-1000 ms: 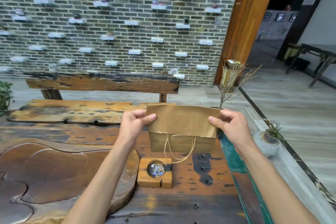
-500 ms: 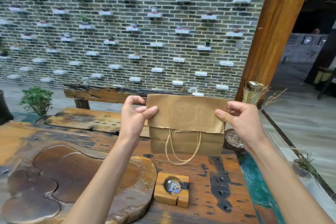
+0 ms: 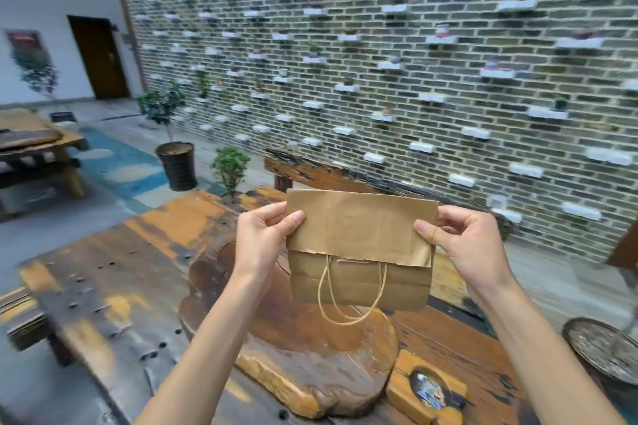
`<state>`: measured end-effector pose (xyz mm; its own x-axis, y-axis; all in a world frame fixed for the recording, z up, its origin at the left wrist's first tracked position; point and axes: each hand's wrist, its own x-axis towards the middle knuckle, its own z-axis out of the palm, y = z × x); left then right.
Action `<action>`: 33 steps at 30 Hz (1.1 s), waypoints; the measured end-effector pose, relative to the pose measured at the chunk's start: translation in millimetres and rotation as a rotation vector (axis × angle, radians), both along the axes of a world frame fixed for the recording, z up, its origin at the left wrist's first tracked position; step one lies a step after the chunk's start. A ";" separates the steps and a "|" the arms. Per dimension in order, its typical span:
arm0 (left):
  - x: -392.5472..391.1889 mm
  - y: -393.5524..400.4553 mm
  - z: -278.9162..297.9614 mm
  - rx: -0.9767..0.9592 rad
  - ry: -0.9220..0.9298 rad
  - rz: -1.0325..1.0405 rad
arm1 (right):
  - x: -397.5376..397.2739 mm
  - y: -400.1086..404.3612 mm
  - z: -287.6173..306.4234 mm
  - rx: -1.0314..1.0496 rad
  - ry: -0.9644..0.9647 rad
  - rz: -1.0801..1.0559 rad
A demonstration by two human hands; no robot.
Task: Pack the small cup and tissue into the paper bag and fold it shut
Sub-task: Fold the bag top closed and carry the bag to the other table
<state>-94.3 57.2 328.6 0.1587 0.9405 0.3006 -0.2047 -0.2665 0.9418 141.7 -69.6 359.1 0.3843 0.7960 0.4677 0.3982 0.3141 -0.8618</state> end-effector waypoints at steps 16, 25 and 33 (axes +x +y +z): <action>-244.1 89.5 17.7 0.025 -0.048 0.251 | -211.8 181.4 10.6 -0.022 -0.003 0.302; -365.0 151.4 20.0 0.003 -0.059 0.392 | -332.2 287.5 7.4 -0.021 0.042 0.456; -430.3 226.3 6.2 -0.008 -0.057 0.460 | -395.3 376.9 -3.9 -0.084 0.102 0.528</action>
